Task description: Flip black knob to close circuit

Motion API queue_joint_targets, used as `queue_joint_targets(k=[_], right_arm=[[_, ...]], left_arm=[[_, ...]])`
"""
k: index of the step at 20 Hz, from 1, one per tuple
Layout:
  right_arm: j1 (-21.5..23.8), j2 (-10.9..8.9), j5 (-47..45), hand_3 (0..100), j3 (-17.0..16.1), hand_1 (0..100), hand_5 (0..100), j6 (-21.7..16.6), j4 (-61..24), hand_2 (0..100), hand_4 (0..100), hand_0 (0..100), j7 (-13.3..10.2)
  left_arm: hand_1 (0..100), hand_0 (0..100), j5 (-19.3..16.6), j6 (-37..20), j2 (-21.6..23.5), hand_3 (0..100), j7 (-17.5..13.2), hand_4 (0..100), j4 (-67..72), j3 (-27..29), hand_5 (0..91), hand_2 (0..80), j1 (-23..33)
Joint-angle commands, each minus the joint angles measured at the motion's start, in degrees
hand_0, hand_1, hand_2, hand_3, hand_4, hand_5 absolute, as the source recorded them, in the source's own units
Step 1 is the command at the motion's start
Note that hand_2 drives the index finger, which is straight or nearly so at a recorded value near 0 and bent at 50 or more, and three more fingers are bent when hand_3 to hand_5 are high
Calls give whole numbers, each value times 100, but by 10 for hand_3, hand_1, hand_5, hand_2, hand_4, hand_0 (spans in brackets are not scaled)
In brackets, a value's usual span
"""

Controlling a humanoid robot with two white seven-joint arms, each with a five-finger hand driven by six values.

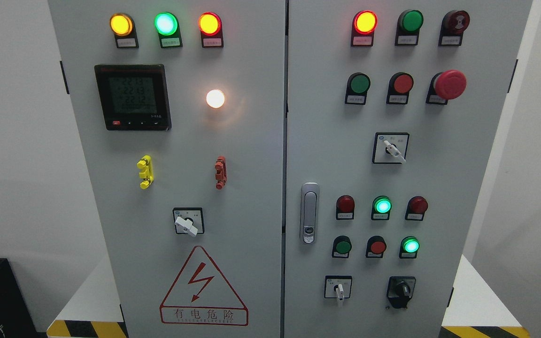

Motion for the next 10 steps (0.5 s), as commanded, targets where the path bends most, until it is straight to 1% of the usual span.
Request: queue_joint_targets(k=[1,6,10], right_arm=[[4,42,-17,0,-9,158,0,-6,6,0,0,0,28],[22,77,-26,0,-26,158,0,-94,6,0,0,0,28],[22,77,-17,0,-79,158,0,-190,-3,0,0,0,-24]], left_arm=[[0,0,-114,4,0,0,5,0,123,-114,0,0,0],[0,0,-114,-4,0,0,5,0,123,-114,0,0,0],[0,0,-123,4,0,0,-4,0,123,-123,0,0,0]])
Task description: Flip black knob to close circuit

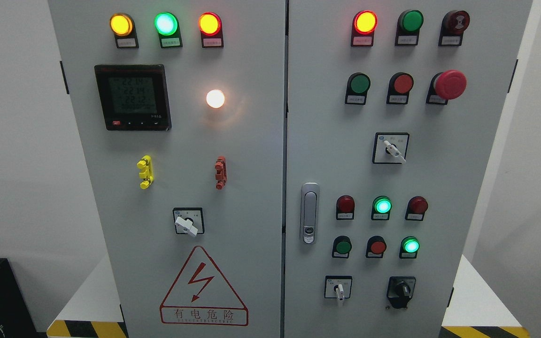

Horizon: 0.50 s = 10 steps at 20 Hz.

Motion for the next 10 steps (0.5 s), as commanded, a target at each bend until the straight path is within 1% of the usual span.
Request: queue_joint_targets(k=[1,4,7,10], right_arm=[[-5,35,2,0,-55,157,0,-92,-24,0,0,0,-68],[-75,26,-6,0,-64,156,0,-285,-59,0,0,0,-59],[-321,26,-6,0,-64,153,0,-382,-68,0,0,0,-77],[-304,35,-6,0,-73,157,0,-338,-690,0,0,0,-138]], left_arm=[[0,0,-123,-4,0,0,5,0,123,-114,0,0,0],[0,0,-123,-4,0,0,5,0,123,-123,0,0,0],[0,0,-123,-4,0,0,5,0,123,-123,0,0,0],[0,0,-123,5,0,0,5,0,123,-123,0,0,0]])
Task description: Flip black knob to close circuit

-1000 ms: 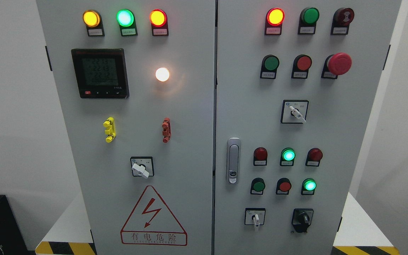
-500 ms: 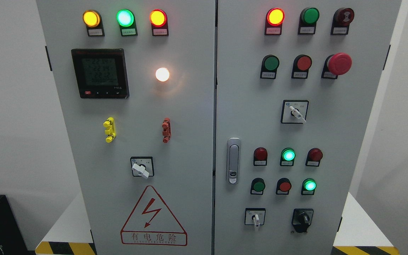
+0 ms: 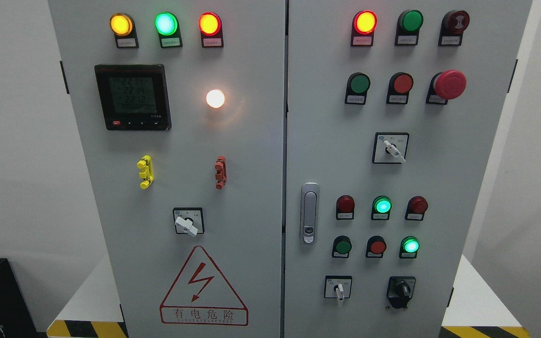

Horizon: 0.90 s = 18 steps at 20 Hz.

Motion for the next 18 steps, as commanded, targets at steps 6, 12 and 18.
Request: queue_joint_targets(k=[6,12,18], right_arm=[[174,27,14,0,24,160,0,60,-2313,0,0,0,-250],[262,-35,41,0,139,161,0,175,-3379,0,0,0,-294],[674,-254,23,0,499,158,0,69,-4643,0,0,0,-742]], left_arm=[[0,0,-123,5,0,0,5,0,123,-123,0,0,0],[0,0,-123,-4,0,0,5,0,123,-123,0,0,0],[0,0,-123,-4,0,0,-4,0,123,-123,0,0,0]])
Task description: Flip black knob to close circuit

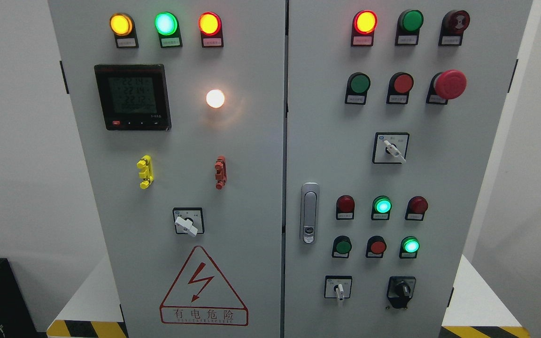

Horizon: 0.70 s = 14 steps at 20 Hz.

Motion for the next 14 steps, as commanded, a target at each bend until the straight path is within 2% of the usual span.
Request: queue_joint_targets(k=[1,4,7,10,12,14], right_arm=[[381,-216,-8,0,370,158,0,-87,-2243,0,0,0,-207],[496,-199,62,11,352,157,0,-263,-2719,0,0,0,-313],[505,-208,184,71,352,158,0,-474,-2878,17,0,0,-506],[496,-216,623,224,317,167,0,-816,-2887,118,170,0,-647],[479,-216,957,370,291,171,120,-1114,-2887,215,295,0,-813],[452,-216,1308,455,282,173,175,-1308,-2965,282,357,0,-928]], left_arm=[[0,0,-123,-4,0,0,5,0,123,-123,0,0,0],[0,0,-123,-4,0,0,5,0,123,-123,0,0,0],[0,0,-123,4,0,0,5,0,123,-123,0,0,0],[0,0,-123,4,0,0,5,0,123,-123,0,0,0],[0,0,-123,-4,0,0,5,0,123,-123,0,0,0],[0,0,-123,-4,0,0,5,0,123,-114,0,0,0]])
